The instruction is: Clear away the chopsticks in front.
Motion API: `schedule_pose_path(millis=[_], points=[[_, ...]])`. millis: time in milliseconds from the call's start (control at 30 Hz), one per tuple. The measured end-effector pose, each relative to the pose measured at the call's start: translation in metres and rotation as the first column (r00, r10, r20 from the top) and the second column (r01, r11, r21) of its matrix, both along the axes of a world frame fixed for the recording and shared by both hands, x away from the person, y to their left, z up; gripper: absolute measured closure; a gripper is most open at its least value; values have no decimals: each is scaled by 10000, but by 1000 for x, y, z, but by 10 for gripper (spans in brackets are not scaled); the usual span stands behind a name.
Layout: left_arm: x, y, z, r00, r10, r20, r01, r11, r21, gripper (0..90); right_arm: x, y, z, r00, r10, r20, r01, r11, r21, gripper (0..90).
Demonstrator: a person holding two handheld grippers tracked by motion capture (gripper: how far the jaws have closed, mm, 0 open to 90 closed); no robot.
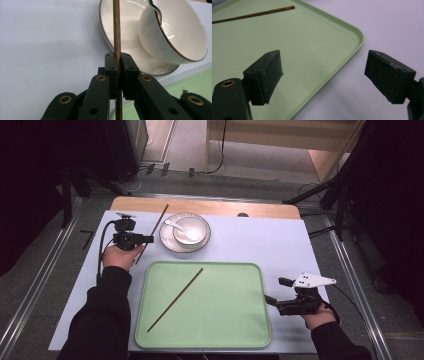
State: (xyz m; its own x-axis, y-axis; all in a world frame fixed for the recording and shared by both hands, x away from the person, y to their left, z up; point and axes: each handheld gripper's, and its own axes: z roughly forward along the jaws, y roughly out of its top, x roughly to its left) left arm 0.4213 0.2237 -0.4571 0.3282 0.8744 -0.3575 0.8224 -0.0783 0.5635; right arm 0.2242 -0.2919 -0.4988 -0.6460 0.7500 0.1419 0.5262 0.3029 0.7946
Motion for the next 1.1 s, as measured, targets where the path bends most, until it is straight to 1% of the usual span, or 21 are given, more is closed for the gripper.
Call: schedule_pose_path(millis=[100, 167, 233, 333, 367, 433, 500, 567, 600, 633, 700, 767, 833, 967, 1033, 1100], points=[[-14, 13, 8, 9998, 36, 172, -34, 9999, -99, 865, 1, 1, 0, 10000, 50, 8, -50, 10000, -13, 153], [-25, 20, 14, 9996, 60, 281, -53, 9997, -237, 865, 1, 2, 0, 10000, 83, 16, -83, 10000, -10, 152], [-38, 24, 19, 9990, -63, 435, 72, 9998, -202, 865, 2, 3, 1, 9999, 102, 11, -102, 9999, -41, 152], [-58, 25, 27, 9975, -312, 631, 320, 9994, -114, 865, 3, 4, 1, 9999, 145, 24, -144, 9999, -52, 152], [-65, 24, 30, 9966, -343, 753, 348, 9994, -54, 865, 4, 4, 1, 9999, 167, 37, -167, 9998, -66, 152], [-80, 21, 38, 9941, -551, 938, 555, 9985, -20, 865, 4, 6, 2, 9998, 211, 61, -211, 9998, -41, 152], [-95, 18, 44, 9900, -763, 1183, 767, 9971, 16, 865, 4, 8, 3, 9997, 236, 30, -236, 9997, -23, 152], [-110, 14, 48, 9860, -963, 1362, 974, 9952, -14, 865, 5, 9, 3, 9996, 273, 66, -273, 9996, -41, 152], [-117, 13, 49, 9849, -1046, 1383, 1063, 9943, -53, 865, 5, 9, 3, 9995, 295, 80, -294, 9996, -53, 152], [-123, 12, 50, 9834, -1119, 1428, 1155, 9932, -167, 865, 5, 10, 3, 9995, 296, 56, -296, 9995, -52, 152], [-135, 8, 51, 9809, -1241, 1501, 1306, 9909, -338, 865, 6, 11, 4, 9995, 303, 53, -303, 9995, -84, 153], [-145, 4, 50, 9784, -1383, 1538, 1441, 9892, -275, 865, 6, 12, 3, 9994, 330, 99, -330, 9994, -89, 152], [-152, 2, 46, 9783, -1434, 1497, 1507, 9878, -383, 865, 7, 12, 4, 9995, 320, 63, -320, 9994, -108, 152], [-160, -4, 33, 9812, -1545, 1158, 1599, 9863, -394, 865, 7, 12, 3, 9994, 334, 54, -333, 9994, -115, 153], [-162, -7, 25, 9826, -1601, 938, 1647, 9853, -443, 865, 8, 12, 3, 9994, 352, 61, -352, 9993, -104, 152], [-162, -12, 17, 9822, -1763, 651, 1789, 9832, -367, 865, 7, 12, 3, 9993, 370, 27, -369, 9993, -115, 152]])
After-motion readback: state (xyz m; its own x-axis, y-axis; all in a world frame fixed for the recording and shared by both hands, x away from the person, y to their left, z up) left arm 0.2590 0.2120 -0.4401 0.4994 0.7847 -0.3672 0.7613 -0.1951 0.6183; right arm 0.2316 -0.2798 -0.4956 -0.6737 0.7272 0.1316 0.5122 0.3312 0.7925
